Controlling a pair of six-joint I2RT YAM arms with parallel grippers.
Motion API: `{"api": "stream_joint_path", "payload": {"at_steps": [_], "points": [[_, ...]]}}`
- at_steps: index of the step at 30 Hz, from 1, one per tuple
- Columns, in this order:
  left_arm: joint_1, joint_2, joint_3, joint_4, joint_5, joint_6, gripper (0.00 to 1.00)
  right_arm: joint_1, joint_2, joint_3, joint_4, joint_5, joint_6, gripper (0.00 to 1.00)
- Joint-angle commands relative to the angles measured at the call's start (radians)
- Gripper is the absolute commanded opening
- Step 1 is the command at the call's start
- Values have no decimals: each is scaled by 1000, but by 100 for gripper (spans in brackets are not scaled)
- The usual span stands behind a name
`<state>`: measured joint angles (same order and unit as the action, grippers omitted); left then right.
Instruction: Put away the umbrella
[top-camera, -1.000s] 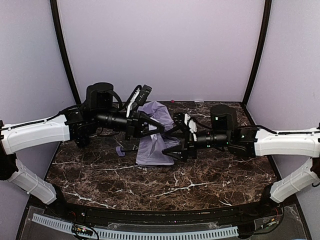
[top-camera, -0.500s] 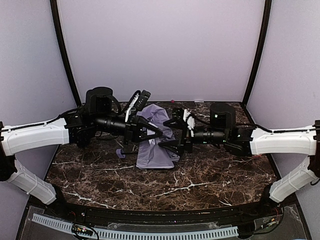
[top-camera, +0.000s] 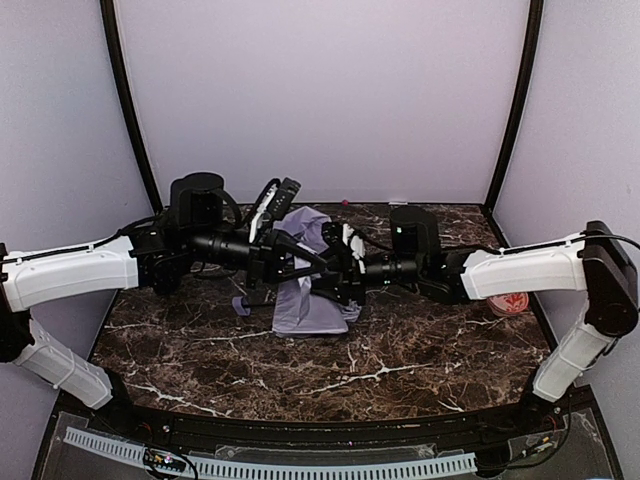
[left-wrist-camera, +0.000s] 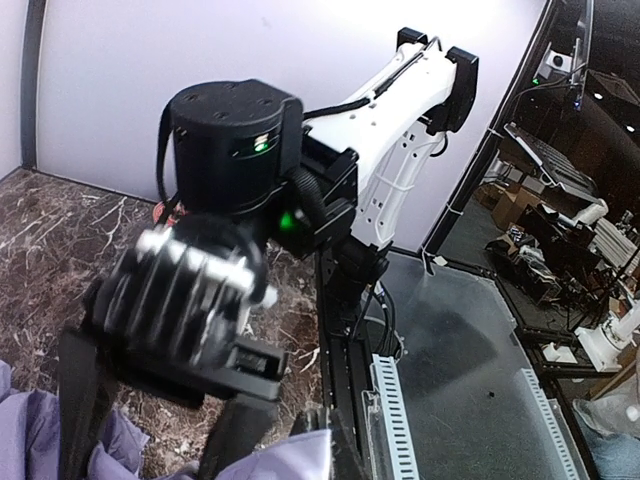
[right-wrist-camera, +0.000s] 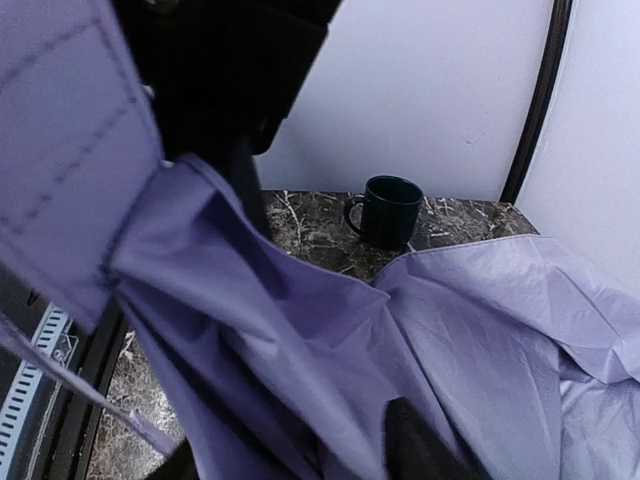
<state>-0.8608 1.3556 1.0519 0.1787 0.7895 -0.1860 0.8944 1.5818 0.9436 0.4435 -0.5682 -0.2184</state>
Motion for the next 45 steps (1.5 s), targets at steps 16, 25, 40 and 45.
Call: {"api": "stream_joint_path", "payload": {"at_steps": [16,25,40,45], "points": [[127,-46,-79,282,-102,-116,21,-12,-7,38,-102,-200,158,0],[135,-59,-62,232,-108,-69,1,-12,-33,24,-132,-192,172,0],[222,149,123,38,-336,41,0,-14,-11,9,-121,-176,200,8],[286,319,169,51,-337,99,0,-119,111,43,-110,-158,311,25]]}}
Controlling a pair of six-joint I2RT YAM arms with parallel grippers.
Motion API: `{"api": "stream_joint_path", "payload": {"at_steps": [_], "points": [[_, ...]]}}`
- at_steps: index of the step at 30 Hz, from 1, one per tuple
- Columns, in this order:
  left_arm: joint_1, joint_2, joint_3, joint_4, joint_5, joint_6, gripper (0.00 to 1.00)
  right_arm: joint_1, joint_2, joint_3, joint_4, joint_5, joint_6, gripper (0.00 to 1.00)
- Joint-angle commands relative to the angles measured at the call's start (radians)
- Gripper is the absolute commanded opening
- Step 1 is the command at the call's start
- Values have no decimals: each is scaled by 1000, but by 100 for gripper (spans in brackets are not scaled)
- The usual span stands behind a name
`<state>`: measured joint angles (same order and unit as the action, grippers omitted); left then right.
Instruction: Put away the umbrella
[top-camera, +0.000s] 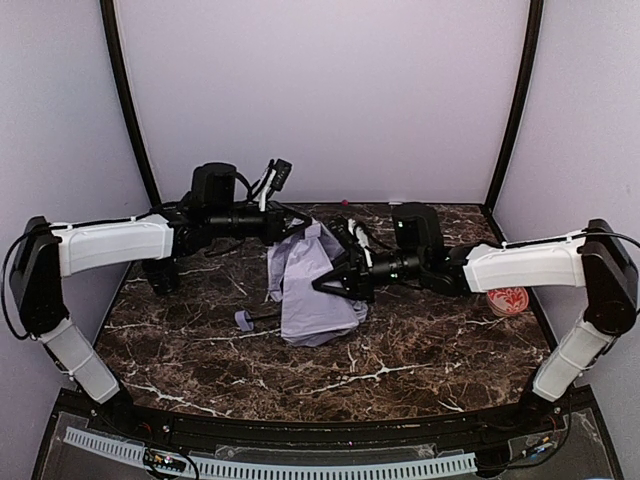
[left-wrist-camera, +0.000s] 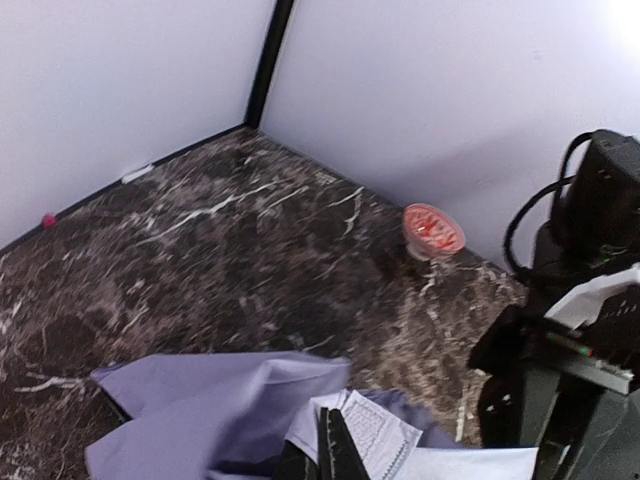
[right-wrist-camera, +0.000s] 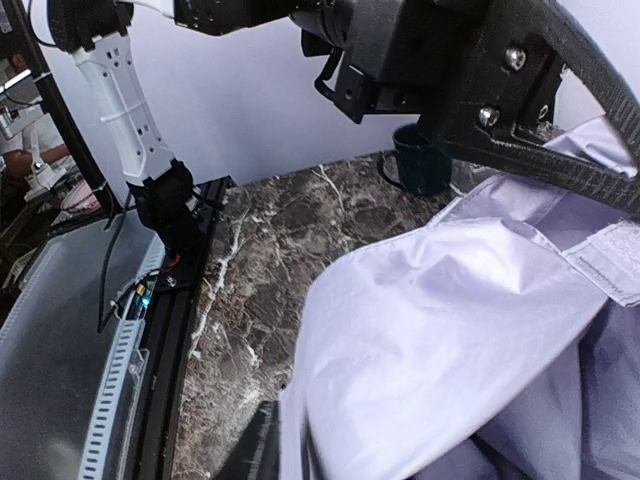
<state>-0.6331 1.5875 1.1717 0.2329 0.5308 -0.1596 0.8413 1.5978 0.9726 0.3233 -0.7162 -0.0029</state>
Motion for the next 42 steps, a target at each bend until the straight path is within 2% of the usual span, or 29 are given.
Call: {"api": "stream_joint_path", "payload": {"at_steps": [1,2,4,8,12,17,20,26,30,34,38,42], "points": [[60,136,67,-4,-79,91,0,-85,120,26,2,-25,114,35],[64,172,84,-8,-78,110,0,-102,143,49,-14,-40,125,43],[67,239,120,-24,-76,132,0,-133,169,86,-95,-38,131,52],[69,326,153,-34,-37,152,0,-194,154,132,-225,26,109,58],[69,334,136,20,23,152,0,-229,165,189,-318,108,101,61],[69,302,161,30,57,180,0,-273,291,310,-334,83,184,60],[67,245,177,32,97,190,0,-275,389,401,-385,81,170,59],[30,104,212,10,162,236,0,-281,516,473,-370,68,195,57],[-17,69,240,14,186,225,0,-262,589,514,-438,19,130,51],[-20,79,250,47,191,191,0,-218,613,481,-490,10,27,49],[-3,140,285,12,79,217,0,-218,605,417,-490,8,17,47],[53,265,380,-61,18,204,0,-220,600,399,-523,22,-11,47]]}}
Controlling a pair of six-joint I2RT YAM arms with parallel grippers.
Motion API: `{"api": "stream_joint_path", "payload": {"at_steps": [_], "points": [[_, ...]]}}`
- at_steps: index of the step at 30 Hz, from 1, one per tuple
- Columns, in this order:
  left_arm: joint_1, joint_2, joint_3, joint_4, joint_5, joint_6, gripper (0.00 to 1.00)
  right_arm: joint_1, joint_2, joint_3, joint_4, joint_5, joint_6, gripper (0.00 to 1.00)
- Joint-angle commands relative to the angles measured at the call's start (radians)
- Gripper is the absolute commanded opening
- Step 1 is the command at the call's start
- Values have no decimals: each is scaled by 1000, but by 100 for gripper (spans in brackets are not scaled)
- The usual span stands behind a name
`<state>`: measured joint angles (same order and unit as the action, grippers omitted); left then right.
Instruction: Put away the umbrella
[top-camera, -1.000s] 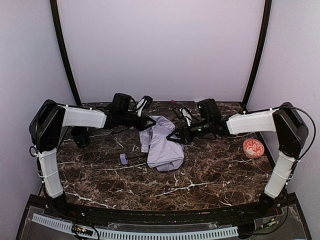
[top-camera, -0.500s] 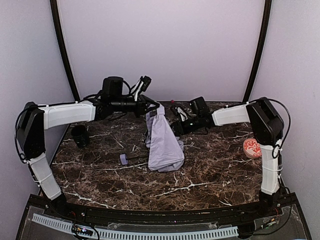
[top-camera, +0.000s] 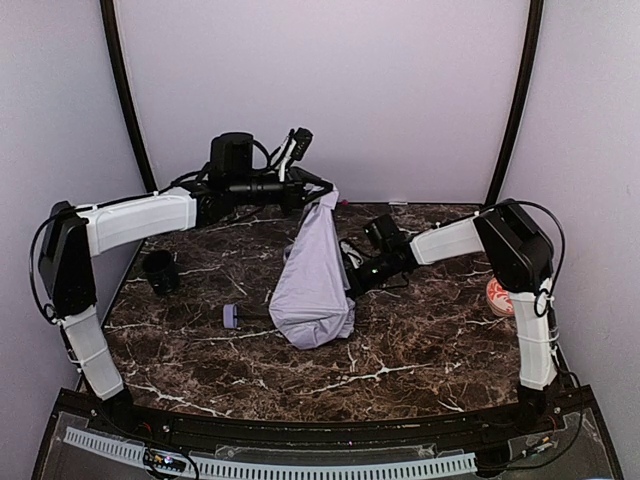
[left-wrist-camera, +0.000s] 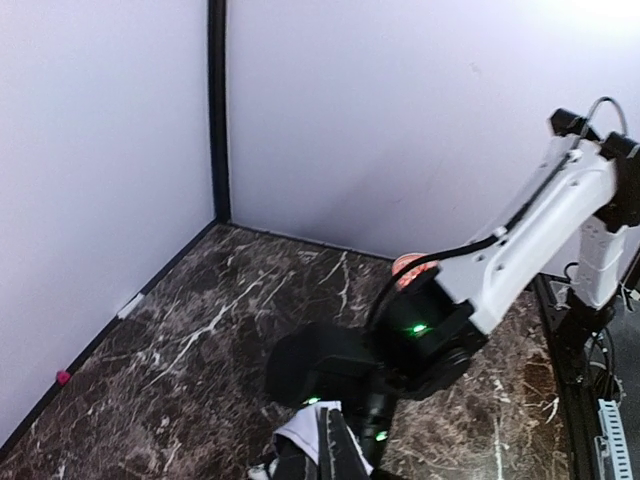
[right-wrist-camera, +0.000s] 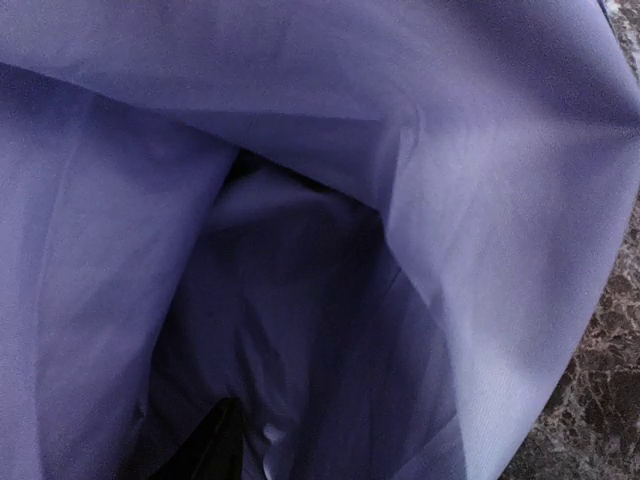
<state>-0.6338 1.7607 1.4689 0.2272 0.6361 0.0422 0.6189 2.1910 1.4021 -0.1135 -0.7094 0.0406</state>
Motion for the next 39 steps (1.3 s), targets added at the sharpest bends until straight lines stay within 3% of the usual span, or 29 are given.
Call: {"api": "stream_joint_path", "payload": {"at_steps": [1,9,16,23,26,34,36,39], "points": [[59,124,96,-58,-102,19,0,2,9,-25,-106,16,-67,47],[65,364,168,-121,-282,119,0,-24,-111,-89,-108,49,-58,48],[65,464,111,-65,-318,107,0,-80,-380,-237,8,237,49,48],[63,514,113,-74,-304,114,0,73,-587,-350,43,378,-192,57],[63,521,125,-87,-296,118,0,151,-590,-334,59,378,-277,60],[63,540,168,-121,-323,124,0,208,-407,-183,-3,324,-269,61],[63,539,203,-144,-356,126,16,199,-384,-214,11,332,-260,60],[69,524,308,-226,-424,130,56,171,-348,-243,21,313,-213,58]]}}
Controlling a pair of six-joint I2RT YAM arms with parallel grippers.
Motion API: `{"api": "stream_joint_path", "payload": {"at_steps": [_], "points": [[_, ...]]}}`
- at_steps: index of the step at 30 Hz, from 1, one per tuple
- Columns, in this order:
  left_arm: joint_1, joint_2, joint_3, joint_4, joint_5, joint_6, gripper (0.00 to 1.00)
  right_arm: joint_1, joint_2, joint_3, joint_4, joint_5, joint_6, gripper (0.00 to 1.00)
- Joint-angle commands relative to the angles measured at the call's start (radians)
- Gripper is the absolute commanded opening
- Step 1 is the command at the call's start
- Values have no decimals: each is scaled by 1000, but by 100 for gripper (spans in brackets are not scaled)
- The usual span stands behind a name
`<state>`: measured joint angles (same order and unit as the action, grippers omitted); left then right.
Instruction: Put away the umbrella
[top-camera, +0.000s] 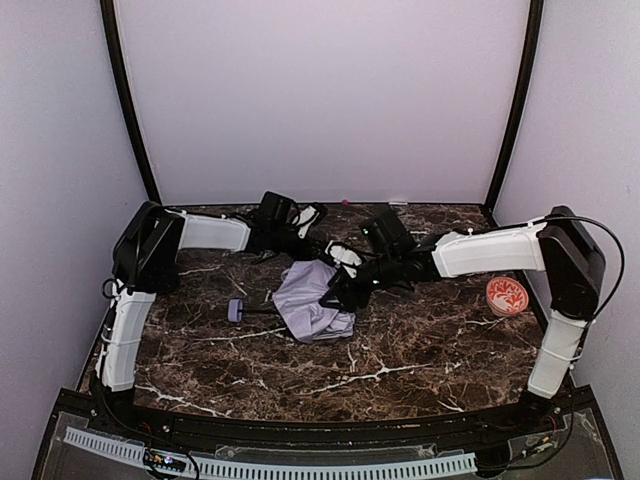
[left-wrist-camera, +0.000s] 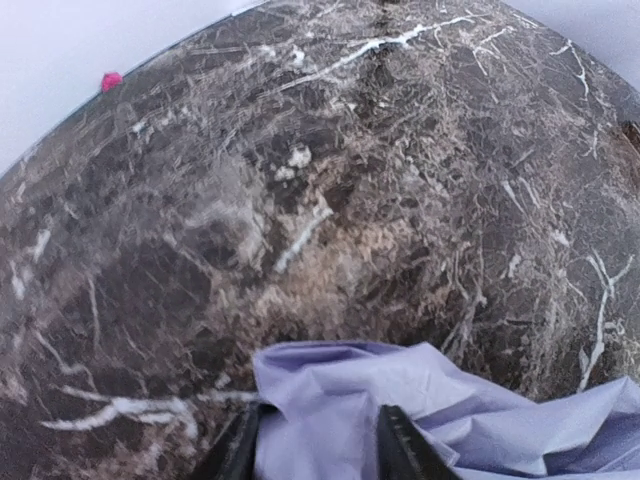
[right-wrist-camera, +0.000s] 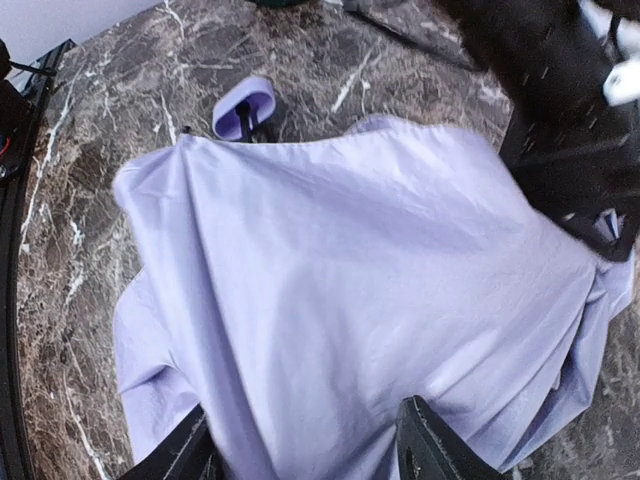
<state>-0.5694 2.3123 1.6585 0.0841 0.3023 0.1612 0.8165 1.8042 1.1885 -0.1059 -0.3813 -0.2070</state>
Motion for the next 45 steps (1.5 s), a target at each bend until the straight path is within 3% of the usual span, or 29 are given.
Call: {"api": "stream_joint_path", "payload": {"at_steps": [1,4,8,14,17,20,24,26,28,32,37,41,45], "points": [[10,-40,147,-104,-112,16,65,-37,52,-29,11,-31,56,58],[32,-108,187,-143,-178,19,81,-63,72,-65,42,-77,128,56],[66,-251,146,-179,-240,29,96,-90,79,-73,93,-81,208,54],[41,-540,-91,-212,-327,-26,99,-129,128,20,61,-64,328,54],[-72,-742,-329,-187,-376,-40,98,-134,160,72,28,-55,370,53],[-218,-863,-494,-211,-392,-92,89,-135,180,119,0,-46,419,53],[-280,-946,-652,-284,-332,-280,54,-135,169,173,-37,1,489,53],[-289,-983,-740,-273,-313,-351,46,-135,132,173,-27,30,518,53],[-295,-1008,-825,-205,-276,-398,49,-133,82,160,-12,51,534,54],[-296,-997,-932,11,-213,-426,70,-118,-20,112,-27,135,539,57],[-291,-878,-953,265,-136,-375,83,-73,-144,-13,-23,197,593,58],[-258,-780,-880,255,-47,-384,84,-49,-196,-151,67,157,711,57],[-242,-722,-839,171,-61,-411,79,-44,-202,-220,129,130,788,56]]}}
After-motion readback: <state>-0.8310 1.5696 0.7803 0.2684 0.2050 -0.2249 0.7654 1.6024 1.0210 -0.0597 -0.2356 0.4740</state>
